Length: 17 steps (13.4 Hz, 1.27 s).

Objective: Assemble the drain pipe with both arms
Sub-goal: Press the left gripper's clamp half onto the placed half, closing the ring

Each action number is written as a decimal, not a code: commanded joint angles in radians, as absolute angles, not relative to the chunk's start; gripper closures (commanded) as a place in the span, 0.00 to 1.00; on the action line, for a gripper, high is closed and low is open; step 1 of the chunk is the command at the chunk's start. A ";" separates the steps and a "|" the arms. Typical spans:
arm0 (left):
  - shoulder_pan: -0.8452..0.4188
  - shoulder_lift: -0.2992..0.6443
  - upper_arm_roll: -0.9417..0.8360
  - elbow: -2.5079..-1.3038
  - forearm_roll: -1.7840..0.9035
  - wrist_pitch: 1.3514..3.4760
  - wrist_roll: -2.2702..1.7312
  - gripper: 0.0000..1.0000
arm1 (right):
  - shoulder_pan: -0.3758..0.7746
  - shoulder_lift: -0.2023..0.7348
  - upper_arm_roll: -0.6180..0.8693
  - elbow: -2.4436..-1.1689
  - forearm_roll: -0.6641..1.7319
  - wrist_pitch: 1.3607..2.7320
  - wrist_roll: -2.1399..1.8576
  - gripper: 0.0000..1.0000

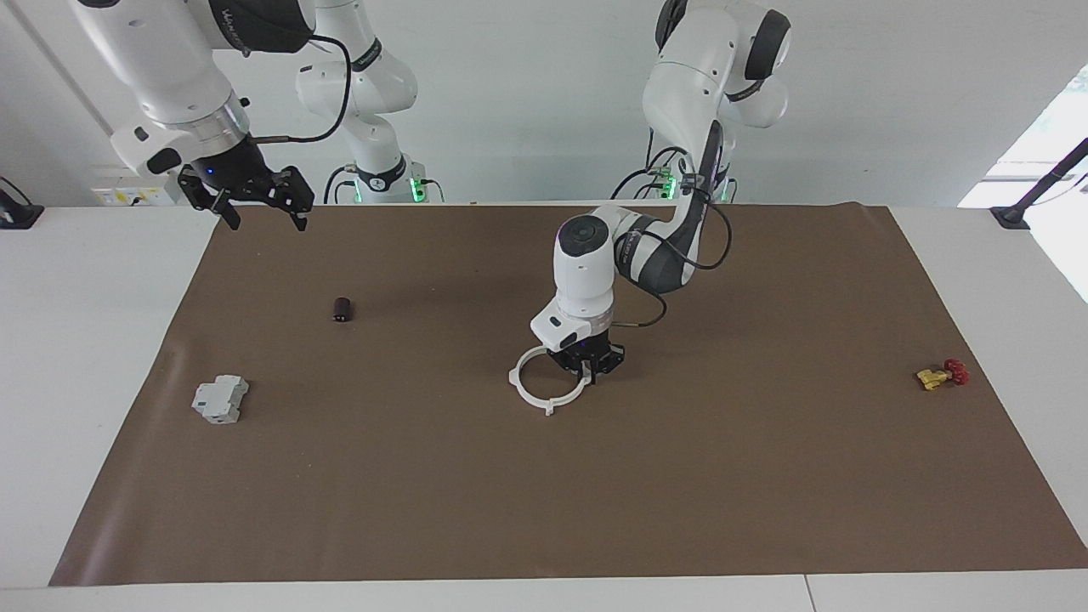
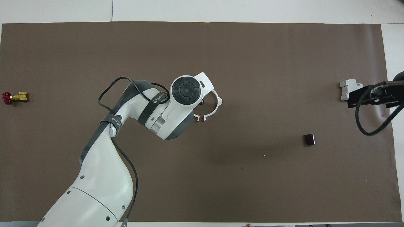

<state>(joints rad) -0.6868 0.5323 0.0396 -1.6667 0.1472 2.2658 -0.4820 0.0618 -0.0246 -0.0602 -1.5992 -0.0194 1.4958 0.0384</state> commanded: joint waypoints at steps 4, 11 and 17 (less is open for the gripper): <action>-0.696 0.512 0.051 -1.700 0.109 2.295 -0.523 1.00 | 0.061 -0.044 -0.055 -1.624 -0.026 1.506 0.012 0.00; -0.698 0.512 0.051 -1.700 0.097 2.292 -0.557 1.00 | 0.061 -0.044 -0.055 -1.624 -0.026 1.505 0.012 0.00; -0.698 0.511 0.051 -1.707 0.097 2.295 -0.587 1.00 | 0.063 -0.044 -0.055 -1.624 -0.026 1.505 0.012 0.00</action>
<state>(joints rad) -0.6868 0.5323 0.0399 -1.6731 0.1053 2.2734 -0.5724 0.0639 -0.0246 -0.0580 -1.5995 -0.0194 1.4958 0.0383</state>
